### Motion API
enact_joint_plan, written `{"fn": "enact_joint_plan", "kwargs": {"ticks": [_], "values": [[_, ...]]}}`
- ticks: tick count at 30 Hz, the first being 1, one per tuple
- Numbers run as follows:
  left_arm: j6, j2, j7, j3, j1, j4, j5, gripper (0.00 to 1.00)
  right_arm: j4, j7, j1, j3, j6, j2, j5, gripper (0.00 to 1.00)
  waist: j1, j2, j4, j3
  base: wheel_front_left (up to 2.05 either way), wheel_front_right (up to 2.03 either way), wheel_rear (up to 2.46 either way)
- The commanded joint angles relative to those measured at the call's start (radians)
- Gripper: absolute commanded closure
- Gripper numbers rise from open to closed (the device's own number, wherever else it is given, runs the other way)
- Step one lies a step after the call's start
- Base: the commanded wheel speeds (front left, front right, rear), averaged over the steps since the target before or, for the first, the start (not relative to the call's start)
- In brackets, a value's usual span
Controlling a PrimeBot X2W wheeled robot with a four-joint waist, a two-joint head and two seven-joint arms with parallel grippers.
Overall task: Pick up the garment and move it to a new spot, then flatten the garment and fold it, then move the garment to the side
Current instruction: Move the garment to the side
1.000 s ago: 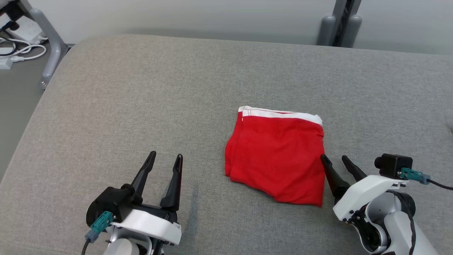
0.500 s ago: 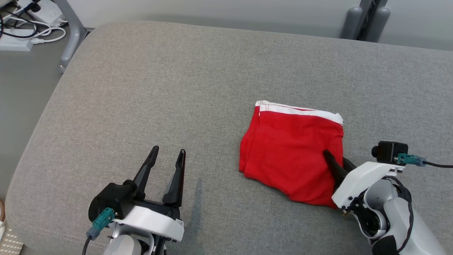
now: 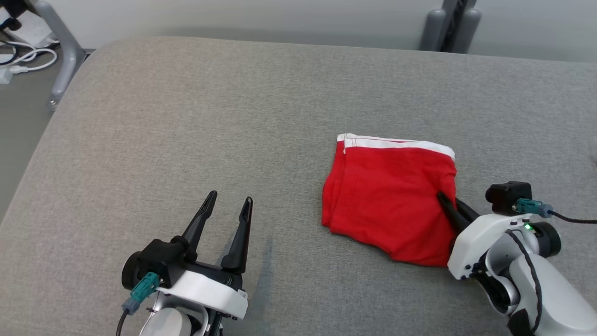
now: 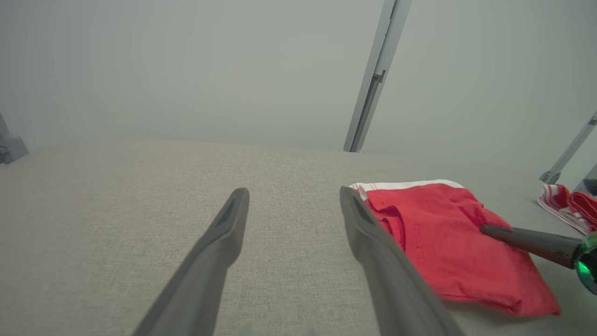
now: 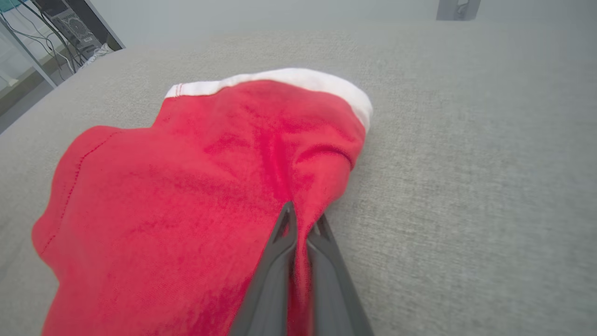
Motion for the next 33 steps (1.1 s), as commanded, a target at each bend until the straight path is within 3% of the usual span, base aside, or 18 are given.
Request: {"fn": "enact_joint_plan", "kwargs": {"ticks": [1, 8, 16, 24, 33], "values": [[-0.006, 0.003, -0.004, -0.002, -0.009, -0.003, 0.011, 0.0, -0.012, -0.014, -0.02, 0.023, -0.001, -0.045, -0.029, 1.0, 0.0, -0.0001, -0.038, -0.001, 0.0, 0.0, 0.0], [-0.019, 0.003, -0.004, -0.028, -0.032, -0.011, 0.034, 0.0, -0.088, -0.001, -0.06, 0.121, -0.001, -0.166, -0.091, 1.0, 0.0, -0.0001, -0.14, 0.025, 0.0, 0.0, 0.0], [-0.037, 0.004, -0.004, -0.08, -0.13, -0.01, 0.08, 0.0, -0.25, 0.001, -0.15, 0.202, -0.001, -0.372, -0.114, 1.0, 0.0, -0.0001, -0.29, 0.115, 0.0, 0.0, 0.0], [-0.046, 0.004, -0.004, -0.128, -0.262, -0.037, 0.125, 0.0, -0.377, -0.032, -0.219, 0.158, -0.001, -0.581, -0.16, 1.0, 0.0, -0.0001, -0.382, 0.235, 0.0, 0.0, 0.0], [-0.051, 0.004, -0.004, -0.153, -0.357, -0.045, 0.149, 0.0, -0.318, -0.063, -0.246, 0.069, -0.001, -0.735, -0.149, 1.0, 0.0, -0.0001, -0.389, 0.361, 0.0, 0.0, 0.0]]}}
